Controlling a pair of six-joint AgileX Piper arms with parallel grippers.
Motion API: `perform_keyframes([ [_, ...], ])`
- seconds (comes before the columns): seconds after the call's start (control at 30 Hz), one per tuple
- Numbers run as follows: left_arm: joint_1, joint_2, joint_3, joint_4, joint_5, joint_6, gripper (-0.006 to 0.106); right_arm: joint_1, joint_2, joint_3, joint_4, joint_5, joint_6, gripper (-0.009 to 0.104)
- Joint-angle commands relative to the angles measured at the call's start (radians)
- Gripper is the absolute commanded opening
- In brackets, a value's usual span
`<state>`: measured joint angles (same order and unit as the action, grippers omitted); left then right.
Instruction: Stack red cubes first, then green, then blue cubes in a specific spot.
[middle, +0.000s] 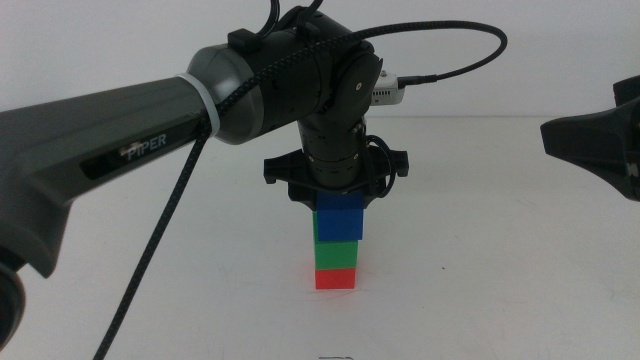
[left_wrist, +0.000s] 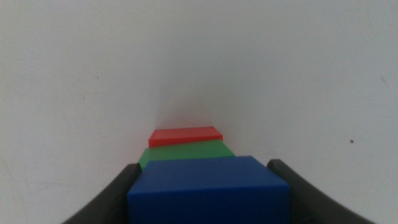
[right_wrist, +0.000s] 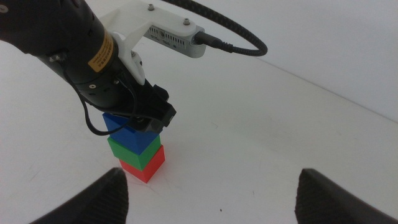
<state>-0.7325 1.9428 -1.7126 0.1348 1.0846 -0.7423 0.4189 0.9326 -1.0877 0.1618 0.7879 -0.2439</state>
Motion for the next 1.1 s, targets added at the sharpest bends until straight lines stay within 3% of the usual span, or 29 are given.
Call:
perform_keyframes([
  [0.0, -0.003, -0.059, -0.030, 0.004, -0.010, -0.015, -0.001, -0.003, -0.008, -0.025, 0.008, -0.069, -0.013, 0.085],
  [0.17, -0.003, -0.059, -0.030, 0.014, 0.000, -0.015, 0.006, -0.003, -0.008, -0.025, 0.008, -0.069, -0.013, 0.085],
  [0.37, -0.003, -0.059, -0.030, 0.017, 0.000, -0.015, 0.024, -0.003, -0.008, -0.025, 0.008, -0.069, -0.013, 0.085],
  [0.4, -0.003, -0.059, -0.030, 0.017, -0.002, -0.014, 0.067, -0.003, -0.008, -0.025, 0.008, -0.069, -0.013, 0.085],
  [0.57, -0.003, -0.059, -0.030, 0.017, -0.002, -0.003, 0.087, -0.003, -0.008, -0.025, 0.008, -0.069, -0.013, 0.085],
  [0.67, -0.003, -0.065, -0.030, 0.017, 0.003, 0.017, 0.093, -0.003, -0.008, -0.025, 0.008, -0.069, -0.013, 0.085],
  [0.83, -0.003, -0.133, -0.030, 0.023, 0.007, 0.082, 0.092, -0.003, -0.008, -0.025, 0.008, -0.069, -0.013, 0.085],
  [1.07, 0.018, -0.313, -0.030, 0.119, -0.006, 0.244, 0.092, -0.003, -0.008, -0.025, 0.008, -0.069, -0.013, 0.085],
])
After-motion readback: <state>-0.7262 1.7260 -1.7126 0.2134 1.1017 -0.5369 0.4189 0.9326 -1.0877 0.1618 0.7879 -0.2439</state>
